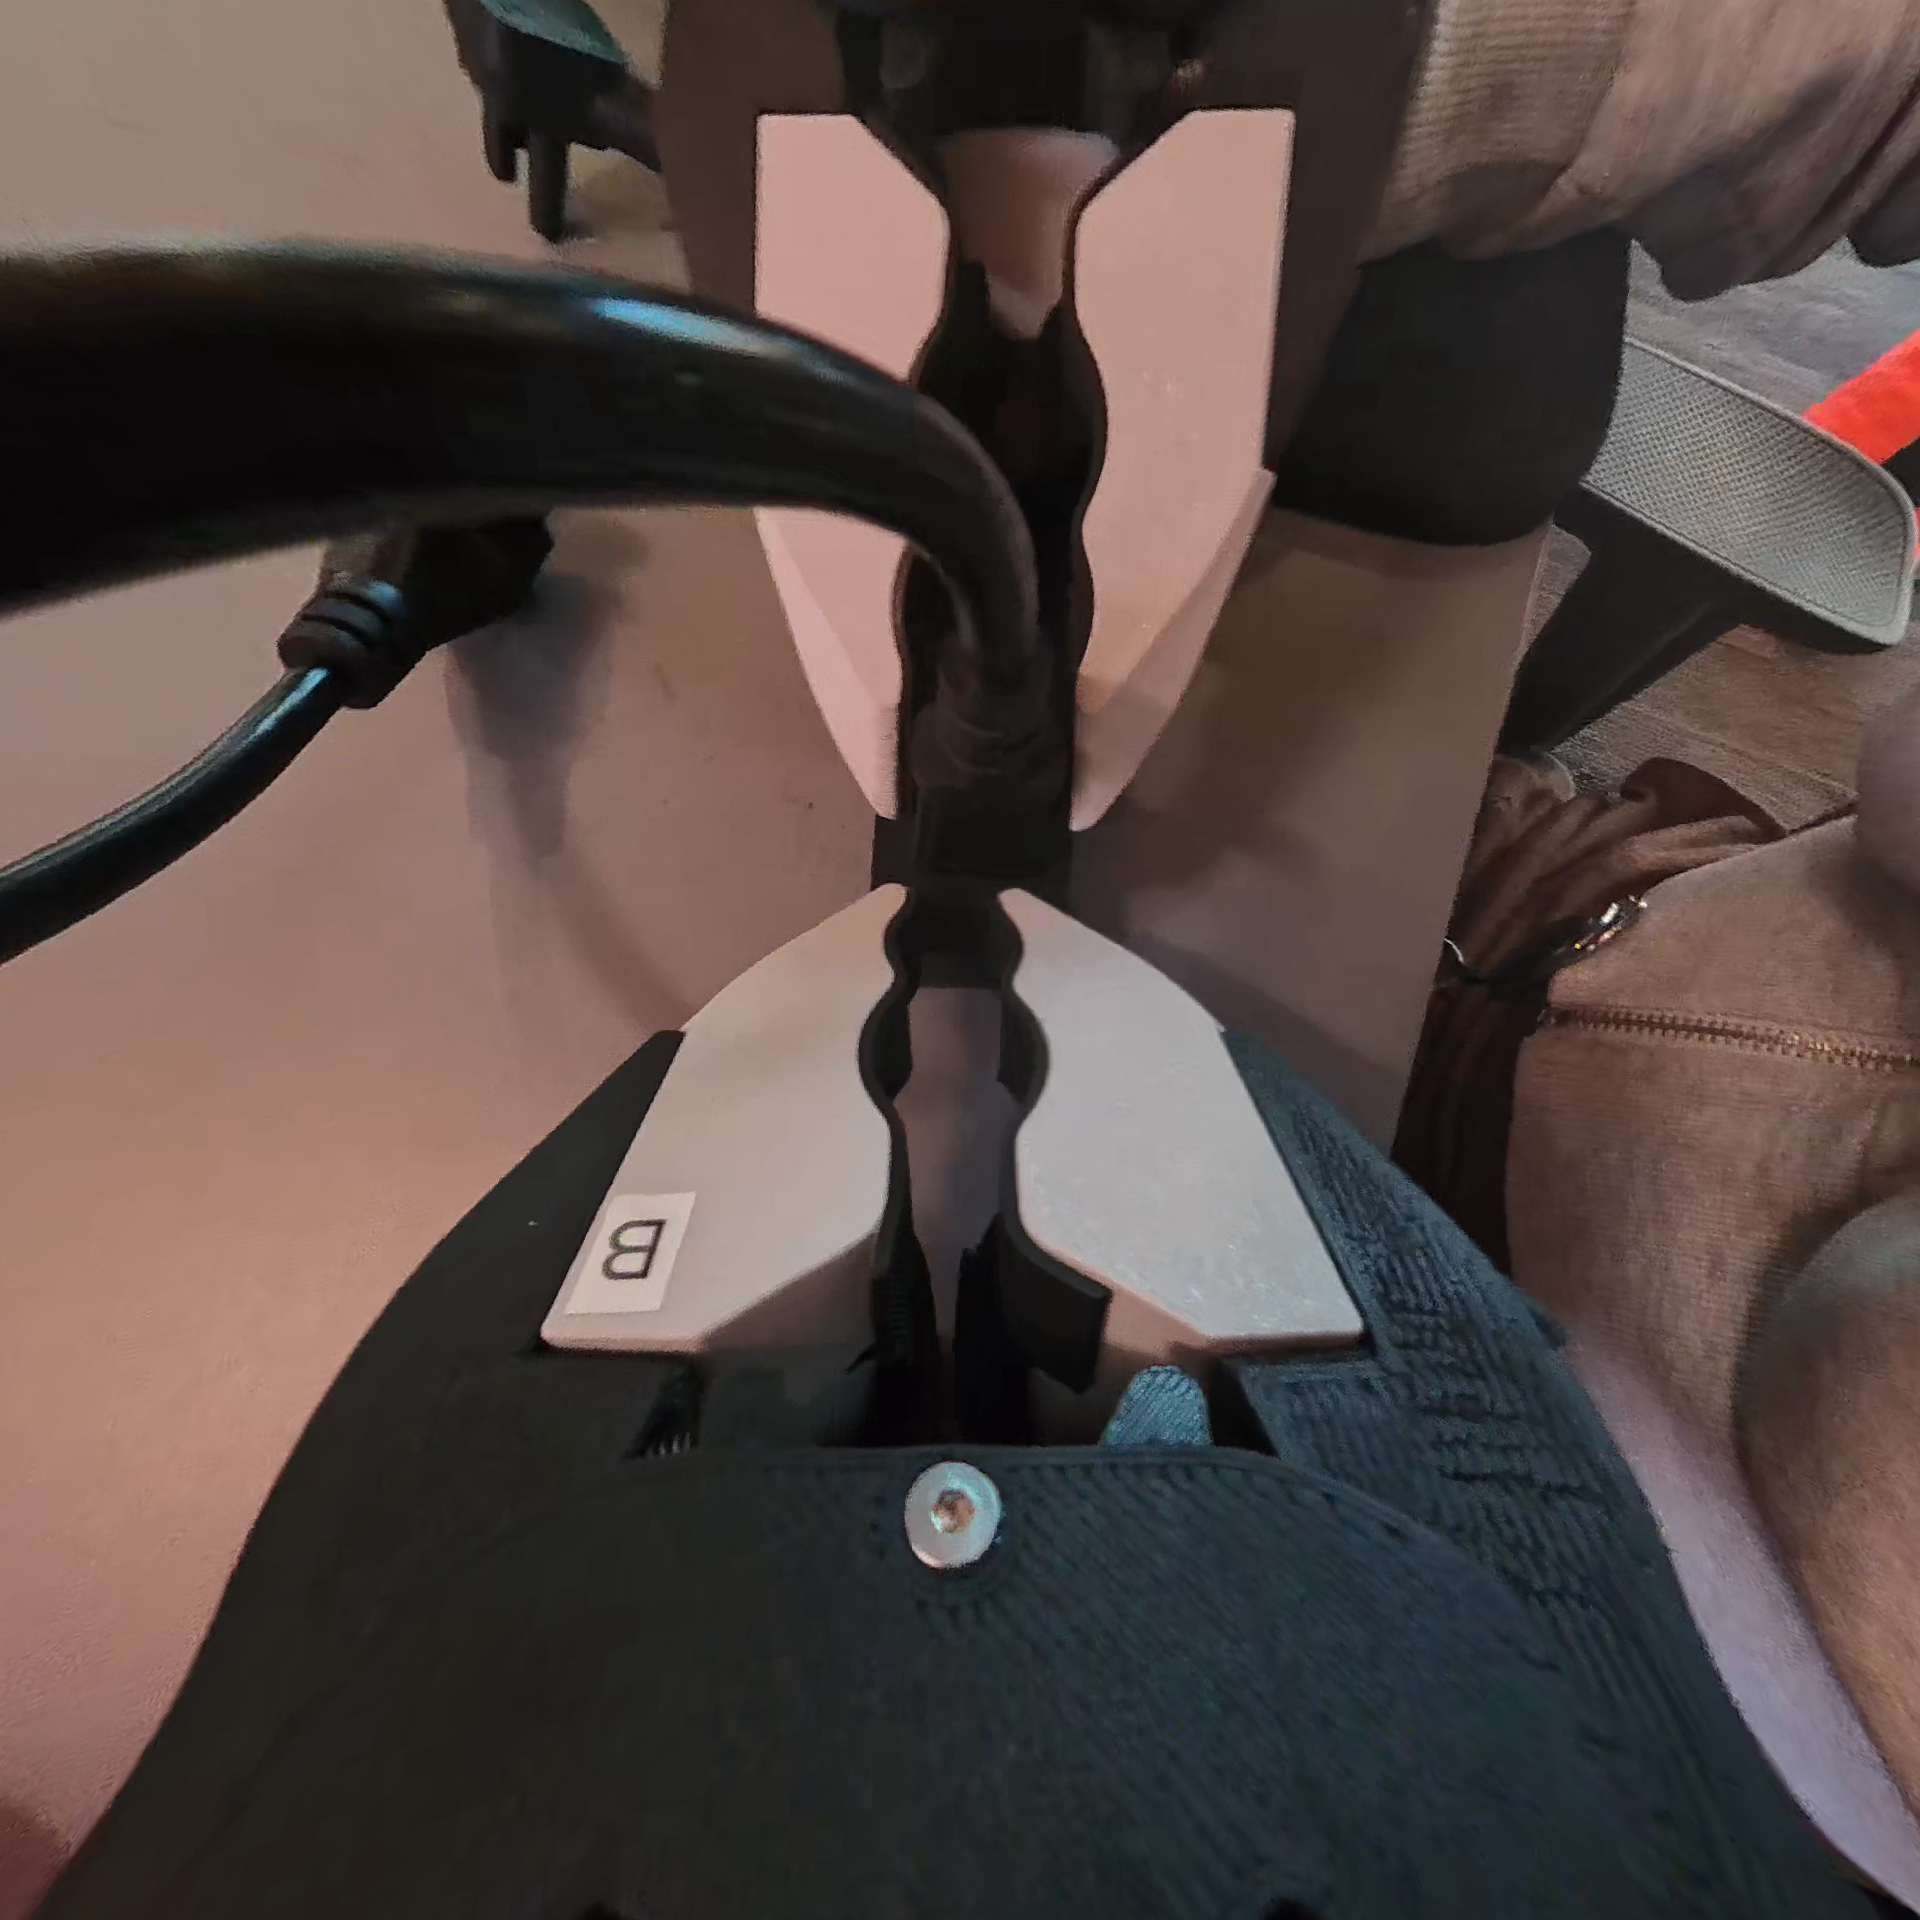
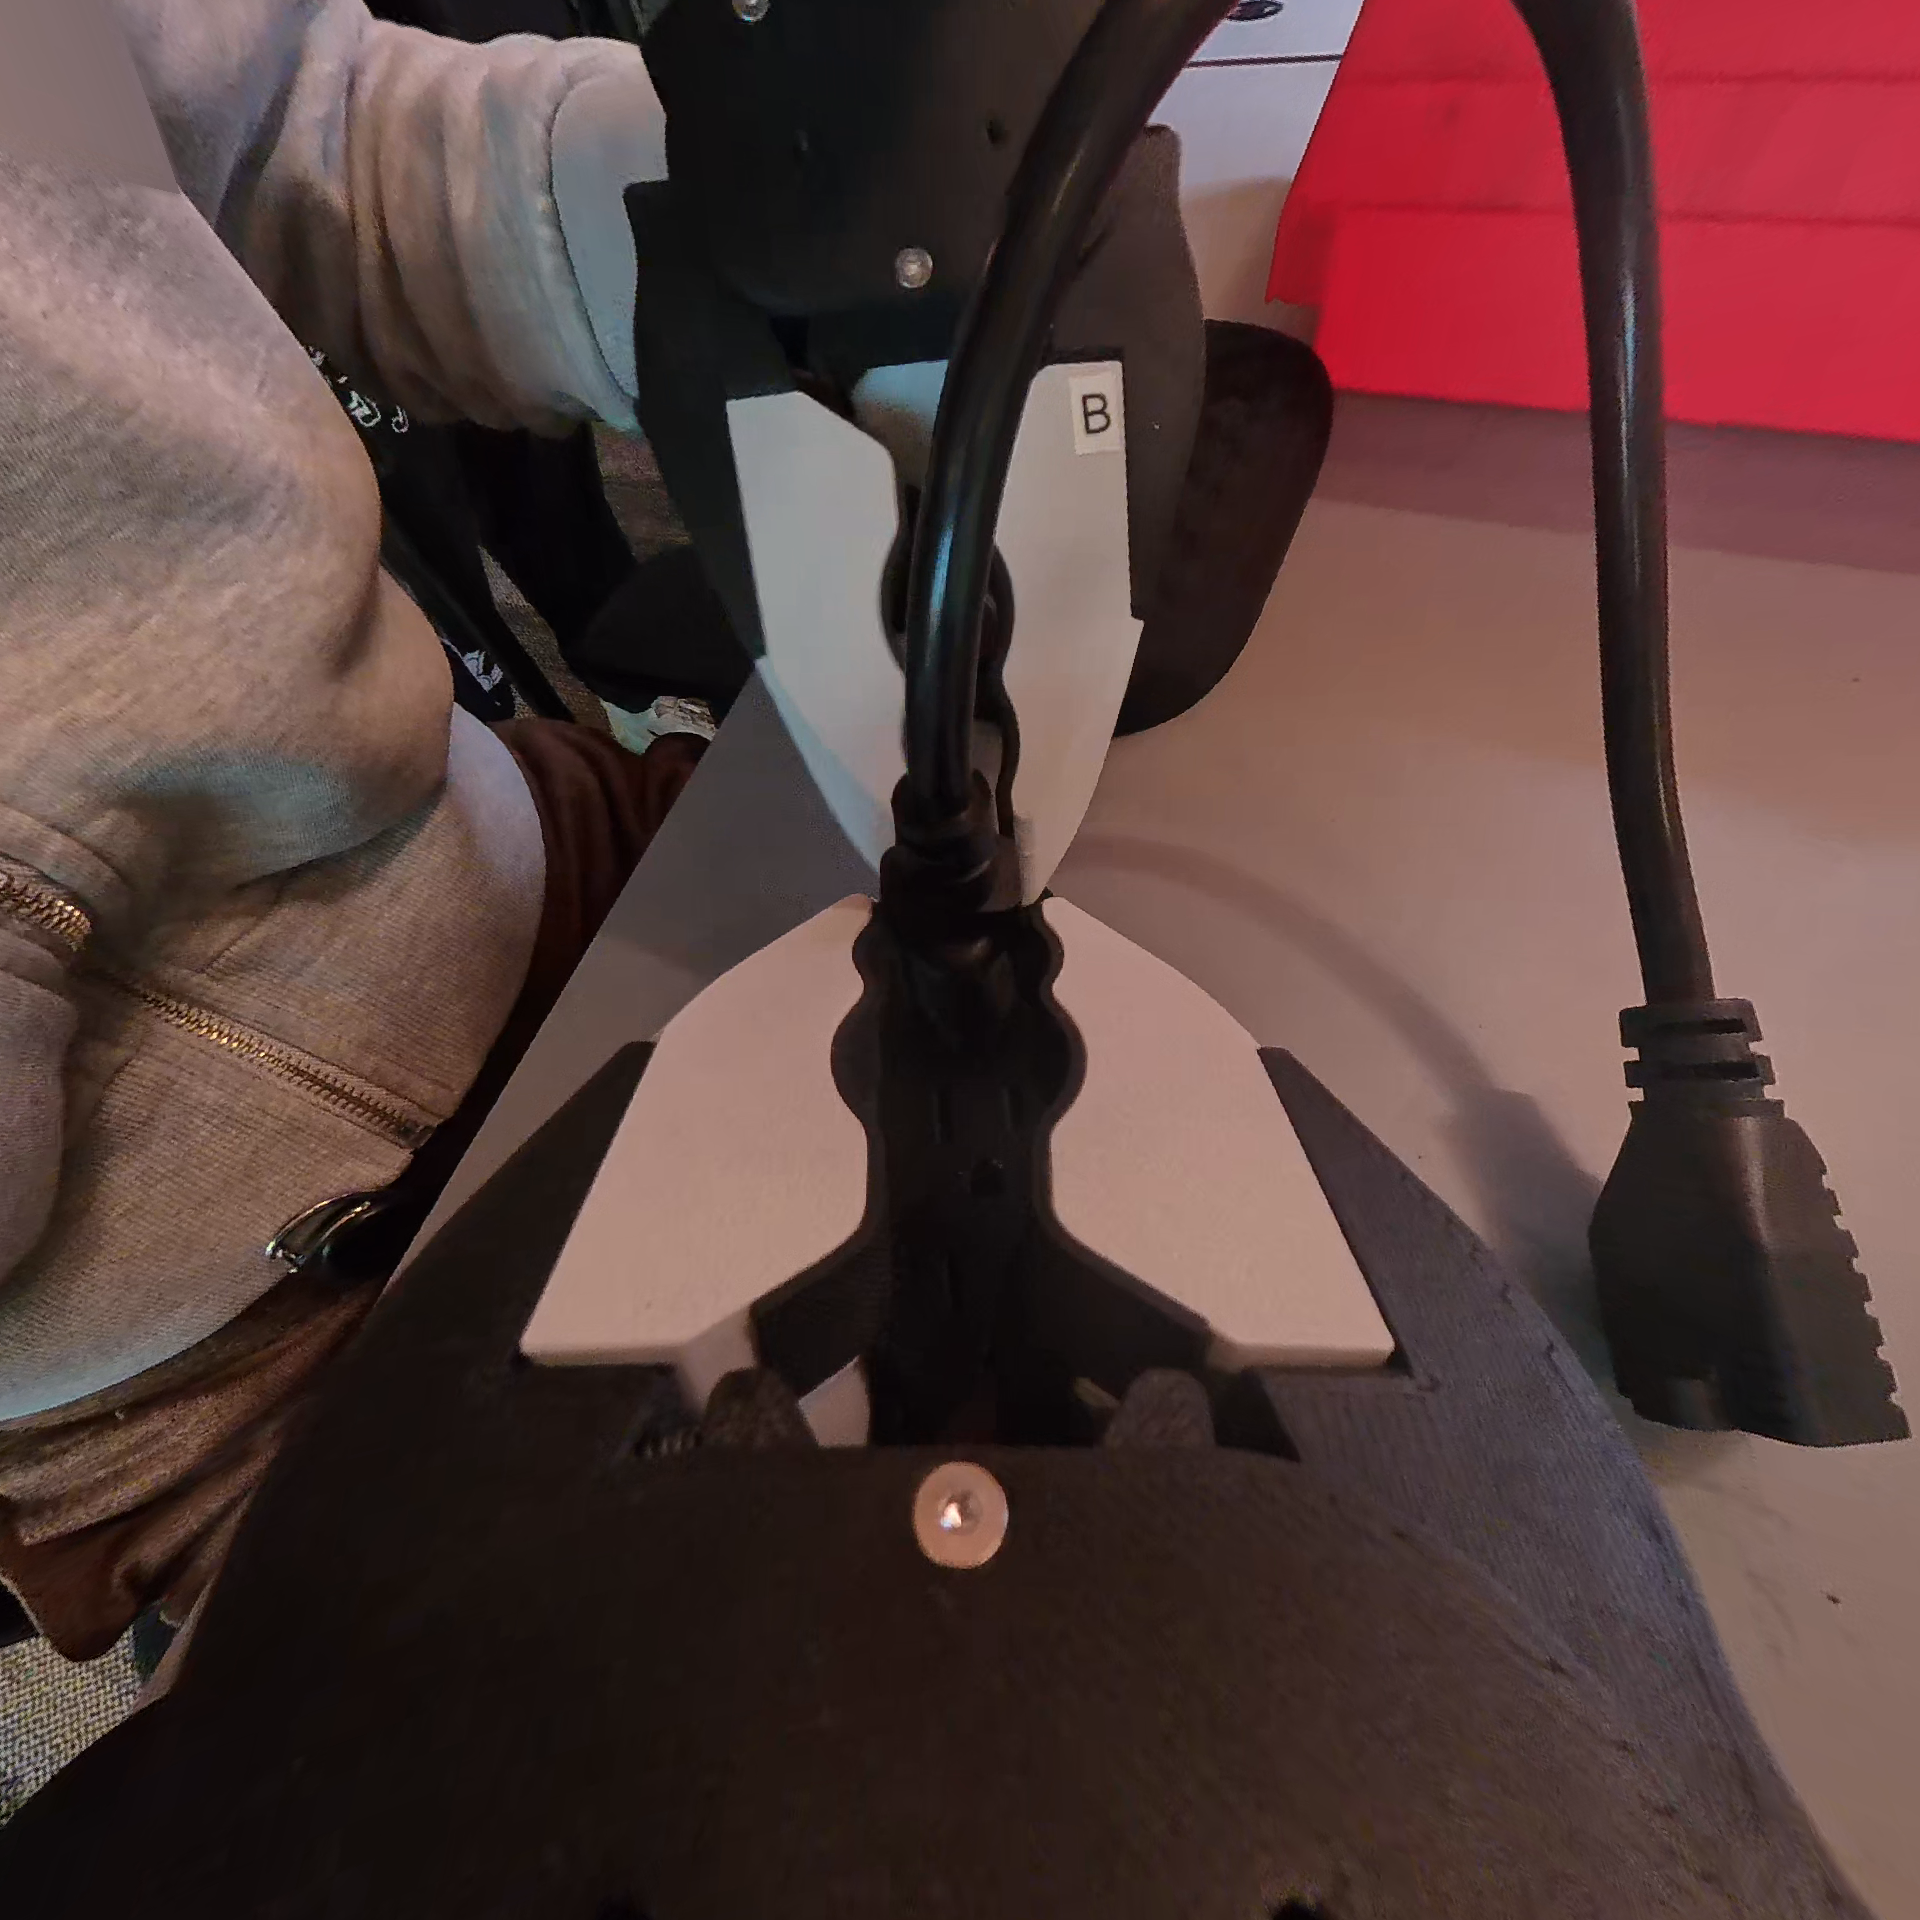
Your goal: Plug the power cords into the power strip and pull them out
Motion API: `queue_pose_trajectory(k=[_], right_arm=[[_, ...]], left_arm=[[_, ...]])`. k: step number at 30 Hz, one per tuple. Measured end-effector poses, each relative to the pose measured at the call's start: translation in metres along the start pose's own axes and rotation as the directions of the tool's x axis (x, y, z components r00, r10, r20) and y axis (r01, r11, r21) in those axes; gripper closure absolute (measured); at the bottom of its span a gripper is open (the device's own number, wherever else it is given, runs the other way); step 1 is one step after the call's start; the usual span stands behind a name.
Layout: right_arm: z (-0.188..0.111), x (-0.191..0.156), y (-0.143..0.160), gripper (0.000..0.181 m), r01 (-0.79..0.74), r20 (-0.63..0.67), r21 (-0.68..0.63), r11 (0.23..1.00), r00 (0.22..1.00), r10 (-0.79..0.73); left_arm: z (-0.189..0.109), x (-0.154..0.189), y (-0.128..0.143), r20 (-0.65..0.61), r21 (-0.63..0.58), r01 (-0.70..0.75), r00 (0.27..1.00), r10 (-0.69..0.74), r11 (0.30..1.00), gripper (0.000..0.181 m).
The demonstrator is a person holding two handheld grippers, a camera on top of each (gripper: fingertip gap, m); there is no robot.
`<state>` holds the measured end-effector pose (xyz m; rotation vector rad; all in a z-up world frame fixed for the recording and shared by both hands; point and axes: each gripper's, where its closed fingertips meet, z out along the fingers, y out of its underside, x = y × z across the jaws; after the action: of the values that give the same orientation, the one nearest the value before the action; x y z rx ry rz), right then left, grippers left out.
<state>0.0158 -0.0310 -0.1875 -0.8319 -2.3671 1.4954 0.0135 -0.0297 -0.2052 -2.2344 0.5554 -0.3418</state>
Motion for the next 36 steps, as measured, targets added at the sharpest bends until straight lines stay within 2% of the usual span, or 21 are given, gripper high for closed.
queue_pose_trajectory(k=[2,7,10,16,20,28,33,36], right_arm=[[0.001,0.000,0.000,0.155,0.005,-0.005,-0.007,1.000,1.000,-0.005],[0.005,0.000,0.006,0.154,0.038,-0.025,-0.070,0.997,0.999,-0.040],[0.007,-0.001,0.004,0.156,0.094,-0.048,-0.061,0.994,0.994,-0.097],[0.006,-0.004,0.001,0.157,0.138,-0.034,-0.021,0.990,0.990,-0.138],[0.001,-0.005,-0.004,0.159,0.107,-0.012,0.036,0.994,0.994,-0.107],[0.004,-0.002,-0.006,0.159,0.060,-0.001,0.037,0.998,0.998,-0.060],[0.003,-0.005,-0.004,0.159,0.069,0.044,0.031,0.997,0.997,-0.071],[0.005,-0.006,-0.005,0.159,0.085,0.046,0.027,0.996,0.995,-0.086]], left_arm=[[0.000,-0.003,0.001,0.014,-0.014,-0.013,1.000,0.013,1.000,0.176],[0.003,0.004,0.000,-0.047,-0.019,-0.037,0.998,0.036,0.999,0.178],[0.001,0.004,0.001,-0.078,-0.027,-0.001,0.997,-0.001,1.000,0.181],[0.000,0.008,0.002,-0.091,-0.014,-0.015,0.996,0.014,1.000,0.181],[0.000,0.008,0.003,-0.087,-0.017,-0.014,0.996,0.013,1.000,0.181],[-0.002,0.005,0.004,-0.048,-0.018,-0.018,0.999,0.017,1.000,0.181],[-0.005,0.011,0.007,-0.075,-0.034,0.014,0.997,-0.016,0.999,0.181],[-0.002,0.011,0.005,-0.041,-0.038,-0.018,0.999,0.016,0.999,0.181]])
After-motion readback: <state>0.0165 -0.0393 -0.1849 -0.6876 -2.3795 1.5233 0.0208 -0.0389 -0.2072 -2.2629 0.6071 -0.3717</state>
